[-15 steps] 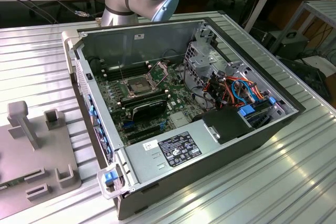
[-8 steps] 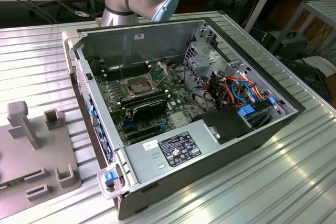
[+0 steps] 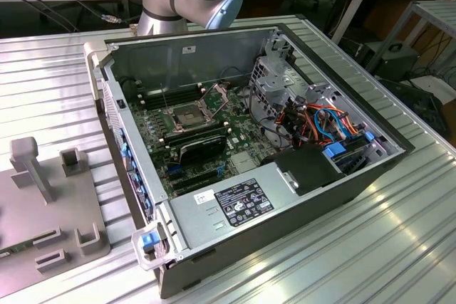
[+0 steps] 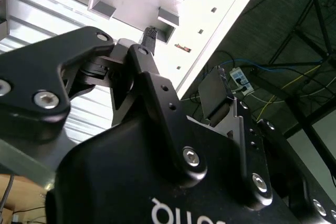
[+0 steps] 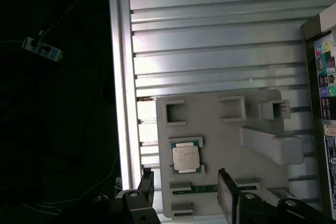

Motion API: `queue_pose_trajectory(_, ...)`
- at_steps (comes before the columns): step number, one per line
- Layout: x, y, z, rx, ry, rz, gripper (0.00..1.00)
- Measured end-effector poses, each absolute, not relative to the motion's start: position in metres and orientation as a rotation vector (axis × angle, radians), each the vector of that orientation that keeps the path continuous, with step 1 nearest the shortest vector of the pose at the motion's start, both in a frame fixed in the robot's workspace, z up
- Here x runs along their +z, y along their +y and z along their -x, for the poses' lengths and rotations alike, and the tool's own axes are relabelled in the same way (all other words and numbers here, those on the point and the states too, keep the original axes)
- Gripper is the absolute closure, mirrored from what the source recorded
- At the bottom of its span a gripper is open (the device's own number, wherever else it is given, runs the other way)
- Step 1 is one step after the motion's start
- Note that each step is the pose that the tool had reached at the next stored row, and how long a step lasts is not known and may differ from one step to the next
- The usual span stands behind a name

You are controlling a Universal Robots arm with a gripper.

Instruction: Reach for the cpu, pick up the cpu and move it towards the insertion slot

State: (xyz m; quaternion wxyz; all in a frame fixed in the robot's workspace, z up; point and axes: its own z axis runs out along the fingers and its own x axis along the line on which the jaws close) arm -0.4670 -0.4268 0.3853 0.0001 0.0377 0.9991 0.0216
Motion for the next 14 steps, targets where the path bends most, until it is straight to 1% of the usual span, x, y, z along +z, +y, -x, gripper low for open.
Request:
queue_pose_trajectory(8,0.380,-0.427,0.467,0.068,3.145,-0.078,0.40)
queue_pose_trajectory(14,0.370,-0.429,0.467,0.068,3.146,-0.078,0.40)
